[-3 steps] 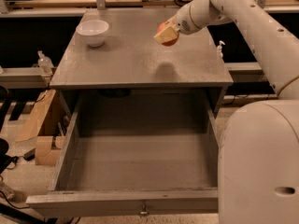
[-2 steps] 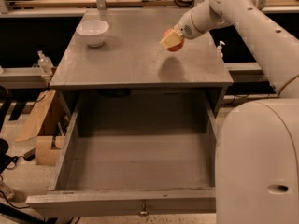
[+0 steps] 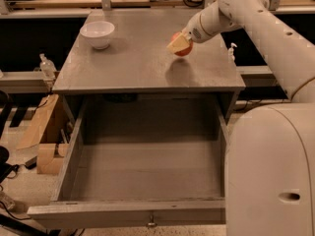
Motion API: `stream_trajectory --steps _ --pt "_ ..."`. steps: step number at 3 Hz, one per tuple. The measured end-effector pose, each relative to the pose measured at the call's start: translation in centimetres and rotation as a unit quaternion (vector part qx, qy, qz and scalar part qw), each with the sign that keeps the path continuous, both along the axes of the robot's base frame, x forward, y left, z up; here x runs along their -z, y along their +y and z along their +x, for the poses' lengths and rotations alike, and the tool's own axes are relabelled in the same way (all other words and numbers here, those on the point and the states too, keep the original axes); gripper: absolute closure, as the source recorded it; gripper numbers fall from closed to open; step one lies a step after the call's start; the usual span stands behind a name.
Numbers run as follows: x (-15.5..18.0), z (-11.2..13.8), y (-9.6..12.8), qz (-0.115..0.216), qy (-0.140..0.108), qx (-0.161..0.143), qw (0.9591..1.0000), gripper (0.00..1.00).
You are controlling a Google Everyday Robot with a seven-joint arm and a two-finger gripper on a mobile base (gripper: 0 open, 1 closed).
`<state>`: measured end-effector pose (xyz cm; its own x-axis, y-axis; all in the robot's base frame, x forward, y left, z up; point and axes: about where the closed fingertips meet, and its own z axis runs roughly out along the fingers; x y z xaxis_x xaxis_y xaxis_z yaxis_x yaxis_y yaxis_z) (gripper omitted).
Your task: Pick apple from top drawer and place on counter
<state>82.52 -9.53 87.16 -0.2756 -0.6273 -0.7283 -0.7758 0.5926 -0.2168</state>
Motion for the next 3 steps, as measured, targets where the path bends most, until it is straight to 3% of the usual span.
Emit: stream_trajectory --steps 2,3 --pt "0.63 0.09 0.51 0.0 0.004 -0.003 1.0 0.15" --pt "0.94 0.13 0.77 0.0 0.007 -0.005 1.0 0.0"
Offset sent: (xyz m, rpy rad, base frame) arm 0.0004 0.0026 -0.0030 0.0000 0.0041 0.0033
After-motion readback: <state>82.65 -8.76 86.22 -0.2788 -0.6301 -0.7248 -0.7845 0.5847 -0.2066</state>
